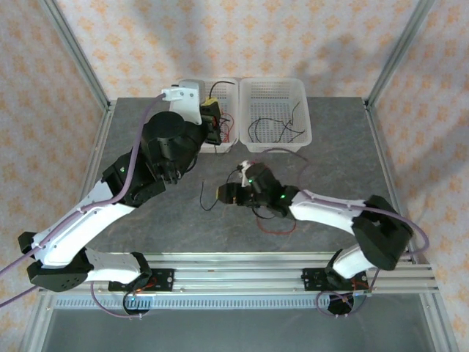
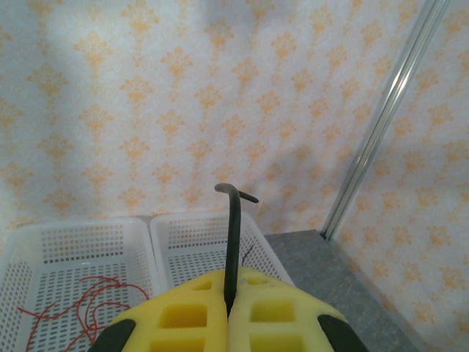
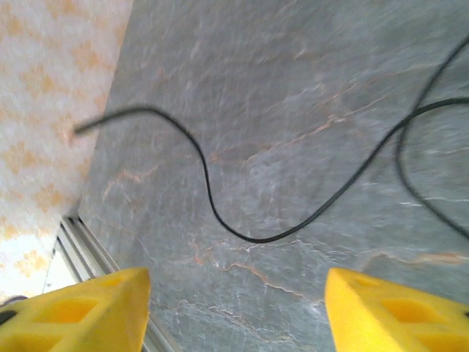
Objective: Untangle the cables
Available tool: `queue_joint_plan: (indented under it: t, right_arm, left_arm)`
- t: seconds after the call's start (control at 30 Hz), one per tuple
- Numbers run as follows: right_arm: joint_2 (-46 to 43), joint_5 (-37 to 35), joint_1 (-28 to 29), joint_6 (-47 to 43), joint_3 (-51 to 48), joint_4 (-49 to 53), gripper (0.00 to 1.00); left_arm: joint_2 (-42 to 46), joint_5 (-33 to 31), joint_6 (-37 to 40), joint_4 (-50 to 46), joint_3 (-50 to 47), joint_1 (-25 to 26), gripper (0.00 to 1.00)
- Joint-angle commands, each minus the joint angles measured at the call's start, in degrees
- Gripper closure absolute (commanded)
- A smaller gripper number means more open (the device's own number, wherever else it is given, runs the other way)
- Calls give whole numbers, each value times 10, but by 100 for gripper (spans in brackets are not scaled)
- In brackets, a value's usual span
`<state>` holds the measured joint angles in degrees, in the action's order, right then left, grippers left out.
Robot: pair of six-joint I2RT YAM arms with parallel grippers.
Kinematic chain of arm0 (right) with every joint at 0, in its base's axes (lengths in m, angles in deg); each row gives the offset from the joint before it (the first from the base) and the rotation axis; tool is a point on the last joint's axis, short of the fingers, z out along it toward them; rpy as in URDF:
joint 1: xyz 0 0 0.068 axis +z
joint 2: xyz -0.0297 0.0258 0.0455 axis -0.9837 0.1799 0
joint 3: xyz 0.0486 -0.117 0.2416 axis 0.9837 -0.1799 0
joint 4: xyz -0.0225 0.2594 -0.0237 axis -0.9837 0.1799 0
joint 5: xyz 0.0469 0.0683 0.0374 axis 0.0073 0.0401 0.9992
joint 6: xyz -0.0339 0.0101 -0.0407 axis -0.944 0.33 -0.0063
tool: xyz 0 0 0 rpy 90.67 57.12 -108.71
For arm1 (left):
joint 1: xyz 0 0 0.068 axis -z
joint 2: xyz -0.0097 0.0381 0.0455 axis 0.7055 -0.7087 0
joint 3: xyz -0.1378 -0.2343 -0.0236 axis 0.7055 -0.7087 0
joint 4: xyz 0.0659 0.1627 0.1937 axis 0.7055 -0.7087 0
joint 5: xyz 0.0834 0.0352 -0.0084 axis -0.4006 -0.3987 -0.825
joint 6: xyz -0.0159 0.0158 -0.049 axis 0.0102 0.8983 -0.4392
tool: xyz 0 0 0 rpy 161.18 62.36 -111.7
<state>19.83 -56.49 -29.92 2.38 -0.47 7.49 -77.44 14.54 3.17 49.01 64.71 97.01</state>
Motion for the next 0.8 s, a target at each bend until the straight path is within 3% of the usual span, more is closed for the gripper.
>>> queue_joint_plan:
  t: [0.0,0.2,0.33,0.77]
  right_arm:
    - [40,-50,25,-41,32,-86,32]
    - [125,-89,36,-26,68,-114,31]
    - [129,-123,35,-3,51,-111,33]
    - [-35,-211,30,27,-90,-38,34]
  left_arm:
    - [-7,11,14,20,30,1,100]
    - [-12,14,18,27,42,0,100]
    - [-17,6,28,39,49,1,100]
    - [-121,-10,85,161,64,-16,100]
